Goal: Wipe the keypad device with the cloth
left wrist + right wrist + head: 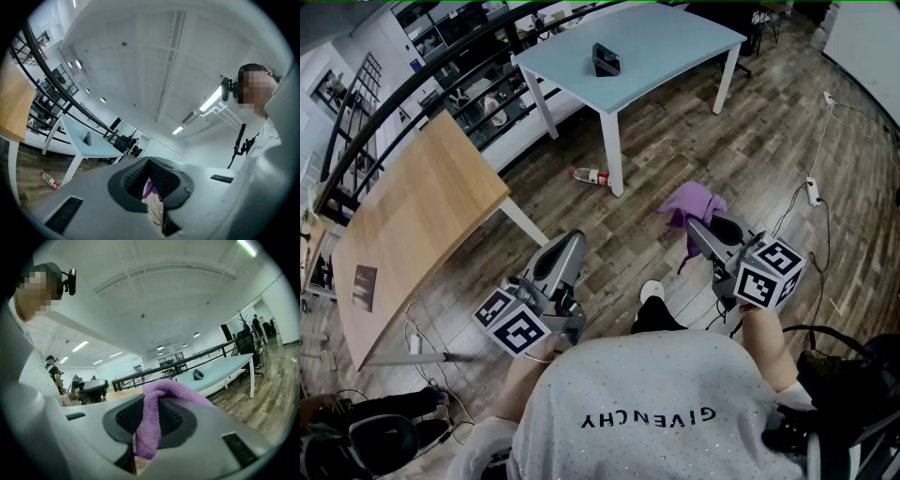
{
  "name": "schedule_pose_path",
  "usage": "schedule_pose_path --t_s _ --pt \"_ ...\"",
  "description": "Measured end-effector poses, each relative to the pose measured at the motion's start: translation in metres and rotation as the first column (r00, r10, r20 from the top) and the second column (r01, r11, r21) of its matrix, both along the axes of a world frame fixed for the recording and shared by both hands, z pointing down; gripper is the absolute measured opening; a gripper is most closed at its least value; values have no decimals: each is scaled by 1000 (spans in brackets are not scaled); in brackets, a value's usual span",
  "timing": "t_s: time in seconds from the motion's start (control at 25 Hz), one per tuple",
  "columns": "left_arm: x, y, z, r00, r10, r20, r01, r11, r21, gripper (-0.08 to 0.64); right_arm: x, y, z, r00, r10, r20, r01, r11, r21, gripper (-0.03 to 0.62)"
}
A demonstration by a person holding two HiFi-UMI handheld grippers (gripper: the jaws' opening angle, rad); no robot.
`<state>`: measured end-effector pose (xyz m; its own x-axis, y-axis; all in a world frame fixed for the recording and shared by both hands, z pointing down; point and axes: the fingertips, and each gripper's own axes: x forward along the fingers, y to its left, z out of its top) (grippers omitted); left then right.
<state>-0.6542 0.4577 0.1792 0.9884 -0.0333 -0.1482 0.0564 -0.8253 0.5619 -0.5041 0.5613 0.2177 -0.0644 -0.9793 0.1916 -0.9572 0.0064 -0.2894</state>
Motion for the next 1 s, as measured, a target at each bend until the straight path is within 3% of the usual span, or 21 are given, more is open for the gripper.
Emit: schedule_pose_path --t_s 0.28,0.52,0.76,0.92,1.0 --pt "36 -11 10 1000 11 21 -10 1000 -20 2 34 1 20 999 25 25 -24 999 -29 69" --pt "112 -50 6 999 -43 17 43 999 -21 2 114 -37 17 997 -2 73 1 1000 12 71" --pt "202 -92 -12 991 -118 -66 117 993 -9 0 216 -67 12 1000 -7 21 8 1000 -27 71" --pt "245 -108 -9 985 -173 -10 174 981 83 0 266 -92 5 999 -37 37 37 999 -3 71" --pt "262 -116 1 981 -190 26 188 979 73 0 281 -104 10 998 -49 31 49 999 -4 71"
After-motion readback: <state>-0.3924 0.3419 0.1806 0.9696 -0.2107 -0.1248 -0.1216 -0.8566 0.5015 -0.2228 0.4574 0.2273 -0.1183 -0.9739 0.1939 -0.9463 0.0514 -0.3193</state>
